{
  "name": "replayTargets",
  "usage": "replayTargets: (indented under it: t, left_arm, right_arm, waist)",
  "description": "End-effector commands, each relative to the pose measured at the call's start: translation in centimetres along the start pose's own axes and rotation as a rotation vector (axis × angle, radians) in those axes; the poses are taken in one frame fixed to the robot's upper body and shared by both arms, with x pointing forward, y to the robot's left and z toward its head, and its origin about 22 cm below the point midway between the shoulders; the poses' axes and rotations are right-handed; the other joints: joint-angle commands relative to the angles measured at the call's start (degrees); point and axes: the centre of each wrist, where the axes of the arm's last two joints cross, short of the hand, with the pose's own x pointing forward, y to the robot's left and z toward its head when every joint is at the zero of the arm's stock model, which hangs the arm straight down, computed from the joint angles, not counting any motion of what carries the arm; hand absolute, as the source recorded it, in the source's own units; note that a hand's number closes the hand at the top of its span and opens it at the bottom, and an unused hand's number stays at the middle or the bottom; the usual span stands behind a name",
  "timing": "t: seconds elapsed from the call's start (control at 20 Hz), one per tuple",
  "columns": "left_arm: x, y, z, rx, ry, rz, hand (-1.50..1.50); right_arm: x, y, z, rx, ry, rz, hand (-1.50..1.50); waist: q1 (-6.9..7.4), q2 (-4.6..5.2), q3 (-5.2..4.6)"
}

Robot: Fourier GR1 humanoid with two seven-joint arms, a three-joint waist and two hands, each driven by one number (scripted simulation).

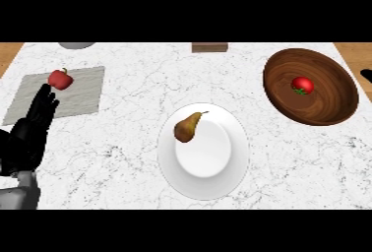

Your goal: Pick the tomato from the plate and place it in the bowl

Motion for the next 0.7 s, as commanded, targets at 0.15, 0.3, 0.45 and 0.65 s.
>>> replayTargets:
  t: [0.15,0.3,0.45,0.65]
  left_arm:
    - [0.5,0.0,0.7,0.007,-0.005,-0.004,0.00]
    - [0.4,1.0,-0.7,0.011,0.003,0.006,0.00]
    - [1.1,1.7,-0.6,0.000,-0.012,-0.007,0.00]
    - [0.2,-0.3,-0.4,-0.014,-0.025,-0.005,0.00]
  right_arm:
    - [-3.9,-11.2,3.2,0.025,-0.013,-0.039,-1.50]
    - [-4.7,-12.6,6.9,0.071,0.006,-0.168,-1.50]
    - [-5.0,-16.7,8.6,0.071,-0.060,-0.155,-1.50]
    - [-5.2,-19.6,7.8,0.090,-0.089,-0.199,-1.50]
  waist:
    - [-0.44,-0.02,0.02]
    - [-0.32,0.18,-0.01]
    - [0.68,0.40,0.02]
    - [1.51,0.61,0.03]
